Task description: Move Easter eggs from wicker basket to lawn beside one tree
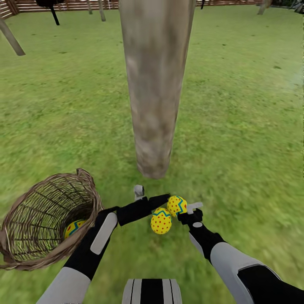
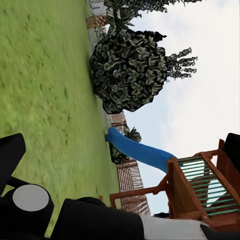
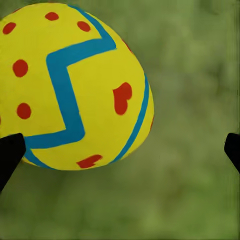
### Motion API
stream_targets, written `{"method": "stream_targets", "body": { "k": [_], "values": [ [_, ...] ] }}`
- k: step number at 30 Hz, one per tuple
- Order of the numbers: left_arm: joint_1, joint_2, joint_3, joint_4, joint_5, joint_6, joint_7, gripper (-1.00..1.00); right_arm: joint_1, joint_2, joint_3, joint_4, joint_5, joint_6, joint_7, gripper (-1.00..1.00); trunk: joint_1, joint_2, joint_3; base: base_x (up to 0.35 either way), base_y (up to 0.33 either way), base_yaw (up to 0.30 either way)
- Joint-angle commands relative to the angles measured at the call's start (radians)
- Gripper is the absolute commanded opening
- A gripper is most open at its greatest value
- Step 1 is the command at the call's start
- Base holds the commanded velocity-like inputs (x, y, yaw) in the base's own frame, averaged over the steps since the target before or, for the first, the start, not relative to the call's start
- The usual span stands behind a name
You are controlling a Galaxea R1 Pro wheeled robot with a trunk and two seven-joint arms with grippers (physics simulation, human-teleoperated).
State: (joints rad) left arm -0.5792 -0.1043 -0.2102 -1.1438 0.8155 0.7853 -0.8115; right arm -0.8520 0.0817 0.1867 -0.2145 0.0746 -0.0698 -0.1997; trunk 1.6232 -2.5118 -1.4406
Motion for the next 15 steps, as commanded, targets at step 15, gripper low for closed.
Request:
{"method": "stream_targets", "body": {
  "k": [15],
  "values": [
    [-0.004,0.004,0.003,-0.002,0.004,0.009,0.0,1.0,-0.001,-0.038,-0.006,-0.183,-0.002,0.368,-0.005,1.0,-0.007,0.003,0.058,0.0,0.0,0.0]
  ]
}}
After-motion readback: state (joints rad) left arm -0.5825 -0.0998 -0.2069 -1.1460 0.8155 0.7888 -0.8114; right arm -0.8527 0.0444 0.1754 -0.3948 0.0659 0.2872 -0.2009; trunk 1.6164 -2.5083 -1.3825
